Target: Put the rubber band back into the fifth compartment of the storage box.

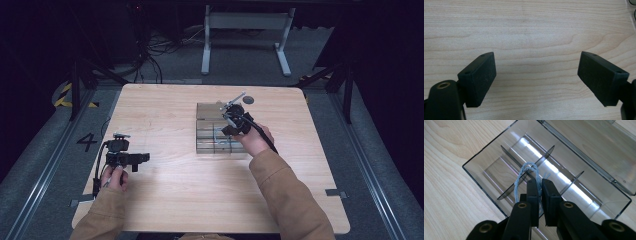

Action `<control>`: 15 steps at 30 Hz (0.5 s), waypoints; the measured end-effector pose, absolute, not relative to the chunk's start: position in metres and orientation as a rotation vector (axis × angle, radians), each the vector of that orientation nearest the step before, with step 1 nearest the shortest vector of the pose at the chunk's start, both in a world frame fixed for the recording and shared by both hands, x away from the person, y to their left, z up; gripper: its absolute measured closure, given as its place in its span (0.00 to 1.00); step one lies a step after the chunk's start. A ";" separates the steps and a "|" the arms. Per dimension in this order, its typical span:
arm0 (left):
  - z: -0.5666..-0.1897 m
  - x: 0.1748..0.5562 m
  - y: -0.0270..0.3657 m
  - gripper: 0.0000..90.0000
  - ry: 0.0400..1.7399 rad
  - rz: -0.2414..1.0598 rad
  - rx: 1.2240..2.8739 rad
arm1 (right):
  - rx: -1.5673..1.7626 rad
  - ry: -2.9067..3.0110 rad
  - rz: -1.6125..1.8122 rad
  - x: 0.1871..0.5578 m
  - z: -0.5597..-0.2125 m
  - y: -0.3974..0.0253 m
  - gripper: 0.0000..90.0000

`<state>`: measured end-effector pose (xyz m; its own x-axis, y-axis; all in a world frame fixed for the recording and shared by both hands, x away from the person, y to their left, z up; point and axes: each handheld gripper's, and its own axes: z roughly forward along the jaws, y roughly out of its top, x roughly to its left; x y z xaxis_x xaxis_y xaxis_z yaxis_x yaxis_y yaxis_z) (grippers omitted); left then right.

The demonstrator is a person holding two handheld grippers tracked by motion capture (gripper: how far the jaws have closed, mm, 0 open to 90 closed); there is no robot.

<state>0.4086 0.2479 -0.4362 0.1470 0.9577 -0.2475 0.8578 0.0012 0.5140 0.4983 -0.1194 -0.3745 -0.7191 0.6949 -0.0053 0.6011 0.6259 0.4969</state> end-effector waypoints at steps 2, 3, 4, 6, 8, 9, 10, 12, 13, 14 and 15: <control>-0.436 0.409 0.248 0.18 1.730 0.234 1.873 | 1.080 2.655 0.697 0.498 -0.377 -0.120 0.94; -0.436 0.409 0.248 0.18 1.729 0.232 1.873 | 1.085 2.657 0.691 0.498 -0.378 -0.120 0.94; -0.436 0.409 0.248 0.18 1.730 0.232 1.873 | 1.086 2.661 0.687 0.499 -0.380 -0.120 0.94; -0.436 0.409 0.247 0.18 1.730 0.232 1.875 | 1.095 2.664 0.683 0.499 -0.382 -0.122 0.94; -0.436 0.409 0.247 0.18 1.732 0.232 1.875 | 1.106 2.672 0.681 0.499 -0.384 -0.122 0.94; -0.436 0.409 0.247 0.18 1.731 0.232 1.877 | 1.108 2.676 0.678 0.499 -0.385 -0.122 0.94; -0.436 0.409 0.247 0.18 1.731 0.232 1.877 | 1.113 2.681 0.677 0.499 -0.386 -0.123 0.94; -0.436 0.409 0.247 0.18 1.731 0.233 1.876 | 1.111 2.693 0.677 0.499 -0.388 -0.123 0.94; -0.436 0.409 0.247 0.18 1.732 0.233 1.874 | 1.114 2.699 0.677 0.499 -0.389 -0.122 0.94; -0.436 0.409 0.247 0.18 1.733 0.234 1.873 | 1.118 2.700 0.676 0.499 -0.390 -0.122 0.94; -0.436 0.409 0.247 0.18 1.734 0.233 1.873 | 1.121 2.709 0.679 0.500 -0.391 -0.122 0.94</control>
